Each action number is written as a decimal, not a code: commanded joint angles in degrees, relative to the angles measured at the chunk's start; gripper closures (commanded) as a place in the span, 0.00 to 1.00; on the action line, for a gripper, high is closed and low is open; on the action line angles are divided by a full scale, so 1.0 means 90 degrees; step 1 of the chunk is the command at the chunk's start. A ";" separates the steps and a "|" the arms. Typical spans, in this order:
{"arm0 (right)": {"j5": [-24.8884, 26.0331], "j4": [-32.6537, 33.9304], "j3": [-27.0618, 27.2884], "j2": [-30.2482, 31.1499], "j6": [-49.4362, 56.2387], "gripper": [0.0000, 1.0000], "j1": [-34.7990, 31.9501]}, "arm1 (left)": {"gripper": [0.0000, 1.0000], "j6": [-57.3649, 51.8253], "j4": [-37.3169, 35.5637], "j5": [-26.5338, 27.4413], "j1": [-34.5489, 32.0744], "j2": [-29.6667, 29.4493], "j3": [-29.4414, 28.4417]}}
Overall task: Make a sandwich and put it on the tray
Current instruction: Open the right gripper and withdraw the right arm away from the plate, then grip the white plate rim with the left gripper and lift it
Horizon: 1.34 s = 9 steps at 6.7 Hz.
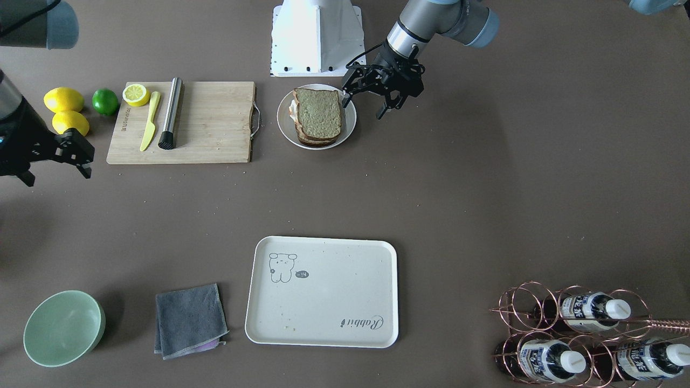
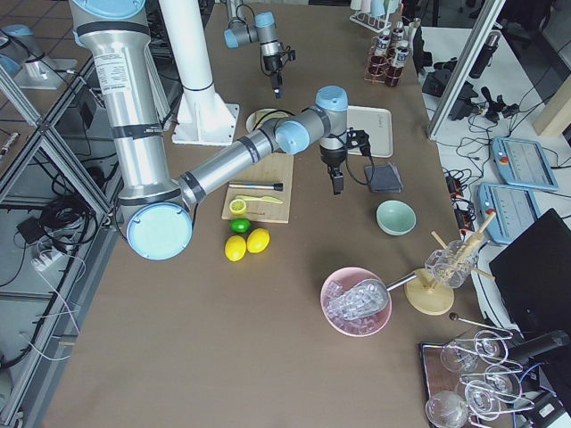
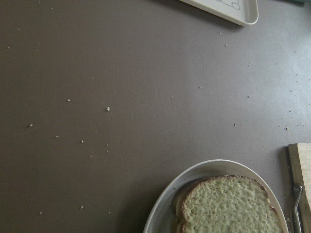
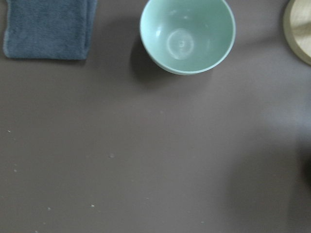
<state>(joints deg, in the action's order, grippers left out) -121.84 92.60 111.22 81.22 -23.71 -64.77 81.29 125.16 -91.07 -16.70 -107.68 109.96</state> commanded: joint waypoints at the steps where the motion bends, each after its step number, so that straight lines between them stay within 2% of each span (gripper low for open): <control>1: -0.0581 0.0209 -0.0354 0.0688 0.2303 0.00 -0.1333 | 0.02 0.0001 0.0000 -0.0008 0.0009 0.0001 -0.0078; 3: -0.0486 0.0190 -0.0531 0.1654 0.3809 0.00 -0.2088 | 0.02 0.0001 0.0019 -0.0018 0.0058 0.0001 -0.0215; 4: -0.0505 0.0180 -0.0609 0.1862 0.3894 0.00 -0.2313 | 0.02 0.0001 0.0019 -0.0018 0.0058 0.0001 -0.0273; 6: -0.0563 0.0199 -0.0639 0.1864 0.3875 0.00 -0.2355 | 0.03 0.0001 0.0029 0.0021 0.0281 0.0001 -0.0401; 7: -0.0563 0.0200 -0.0639 0.1864 0.3865 0.00 -0.2355 | 0.18 -0.0008 0.0029 0.0166 0.0389 -0.0047 -0.0507; 8: -0.0573 0.0200 -0.0639 0.1864 0.3865 0.00 -0.2355 | 0.38 -0.0028 0.0029 0.0168 0.0477 -0.0057 -0.0518; 9: -0.0573 0.0209 -0.0639 0.1854 0.3865 0.00 -0.2384 | 0.51 -0.0038 0.0029 0.0178 0.0507 -0.0057 -0.0547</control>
<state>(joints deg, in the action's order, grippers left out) -126.97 94.42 105.48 97.97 11.08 -86.03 81.06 125.42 -89.66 -12.66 -108.13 105.34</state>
